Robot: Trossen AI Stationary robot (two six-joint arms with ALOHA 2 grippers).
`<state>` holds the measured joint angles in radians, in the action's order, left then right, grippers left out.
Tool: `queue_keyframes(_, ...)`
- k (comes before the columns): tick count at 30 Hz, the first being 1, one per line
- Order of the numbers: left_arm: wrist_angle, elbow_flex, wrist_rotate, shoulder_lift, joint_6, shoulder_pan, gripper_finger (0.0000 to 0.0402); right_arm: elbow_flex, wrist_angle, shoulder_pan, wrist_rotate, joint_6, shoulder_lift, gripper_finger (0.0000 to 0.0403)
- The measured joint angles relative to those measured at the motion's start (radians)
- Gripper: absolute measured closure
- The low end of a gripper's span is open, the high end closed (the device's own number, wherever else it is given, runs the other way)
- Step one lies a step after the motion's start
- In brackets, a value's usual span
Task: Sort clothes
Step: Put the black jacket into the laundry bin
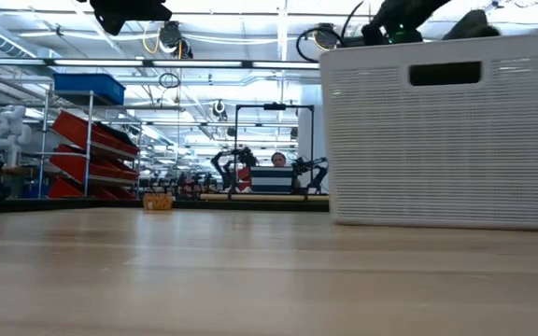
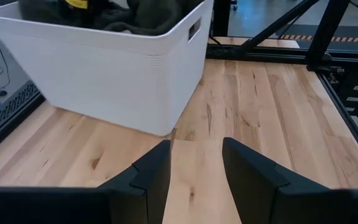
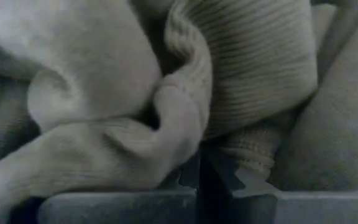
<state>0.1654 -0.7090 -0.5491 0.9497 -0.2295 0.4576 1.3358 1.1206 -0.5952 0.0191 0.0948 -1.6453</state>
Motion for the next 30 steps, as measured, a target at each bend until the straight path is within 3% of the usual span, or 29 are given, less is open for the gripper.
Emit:
queue_keyframes(5, 0.0, 0.0, 0.0, 0.0, 0.0, 0.0, 0.0247, -0.073, 0.001, 0.012, 0.111, 0.084, -0.011, 0.0402)
queue_keyframes(9, 0.0, 0.0, 0.0, 0.0, 0.0, 0.0, 0.0247, -0.061, 0.004, 0.045, 0.142, 0.134, -0.01, 0.0402)
queue_keyframes(14, -0.001, 0.0, 0.0, 0.0, 0.0, 0.0, 0.0247, -0.008, -0.014, 0.067, 0.134, 0.082, -0.014, 0.0402)
queue_keyframes(20, 0.0, 0.0, 0.0, 0.0, 0.0, 0.0, 0.0247, 0.186, 0.184, 0.067, 0.138, 0.005, -0.017, 0.0399)
queue_keyframes(27, 0.0, 0.0, 0.003, 0.0, 0.0, 0.0, 0.0247, 0.475, 0.37, 0.067, 0.135, -0.081, -0.016, 0.036)
queue_keyframes(30, 0.0, 0.0, 0.006, 0.0, 0.0, 0.0, 0.0247, 0.61, 0.439, 0.085, 0.062, -0.137, -0.013, 0.0374)
